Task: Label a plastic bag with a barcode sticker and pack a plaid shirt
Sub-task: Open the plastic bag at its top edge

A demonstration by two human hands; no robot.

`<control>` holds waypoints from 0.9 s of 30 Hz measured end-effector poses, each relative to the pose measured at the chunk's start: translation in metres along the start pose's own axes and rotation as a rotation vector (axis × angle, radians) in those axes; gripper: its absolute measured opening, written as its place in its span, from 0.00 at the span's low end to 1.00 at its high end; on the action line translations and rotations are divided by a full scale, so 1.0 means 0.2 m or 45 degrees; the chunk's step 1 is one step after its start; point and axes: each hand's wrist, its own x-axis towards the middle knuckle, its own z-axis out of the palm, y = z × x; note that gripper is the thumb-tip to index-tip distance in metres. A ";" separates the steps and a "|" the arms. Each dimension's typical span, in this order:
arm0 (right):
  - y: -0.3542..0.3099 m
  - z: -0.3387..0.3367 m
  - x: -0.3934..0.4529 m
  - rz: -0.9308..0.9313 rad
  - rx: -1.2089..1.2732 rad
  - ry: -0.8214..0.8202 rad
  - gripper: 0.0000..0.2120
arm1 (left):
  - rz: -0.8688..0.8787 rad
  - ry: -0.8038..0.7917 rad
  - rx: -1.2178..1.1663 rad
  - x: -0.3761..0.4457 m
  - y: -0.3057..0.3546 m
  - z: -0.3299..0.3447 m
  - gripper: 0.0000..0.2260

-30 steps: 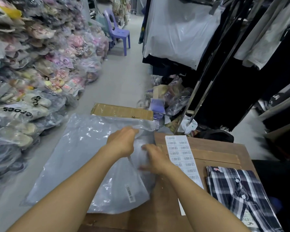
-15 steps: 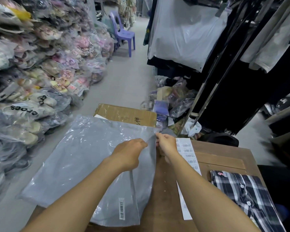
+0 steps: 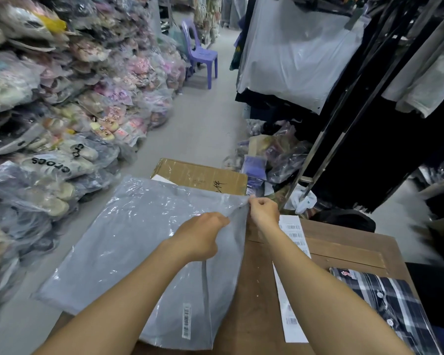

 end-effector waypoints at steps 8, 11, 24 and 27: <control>0.32 0.00 -0.26 -1.004 -1.236 -0.628 0.35 | -0.143 0.053 0.022 0.03 0.00 -0.09 0.36; 0.41 -0.01 -0.25 -0.902 -1.316 -0.721 0.45 | -0.170 0.112 0.046 0.03 0.00 -0.12 0.34; 0.32 -0.25 -0.27 -0.751 -0.639 -0.412 0.19 | -0.167 0.192 0.058 0.11 0.05 0.01 0.34; 0.36 -0.51 -0.22 -0.622 -0.528 -0.171 0.13 | -0.181 0.195 0.098 0.18 0.11 0.07 0.33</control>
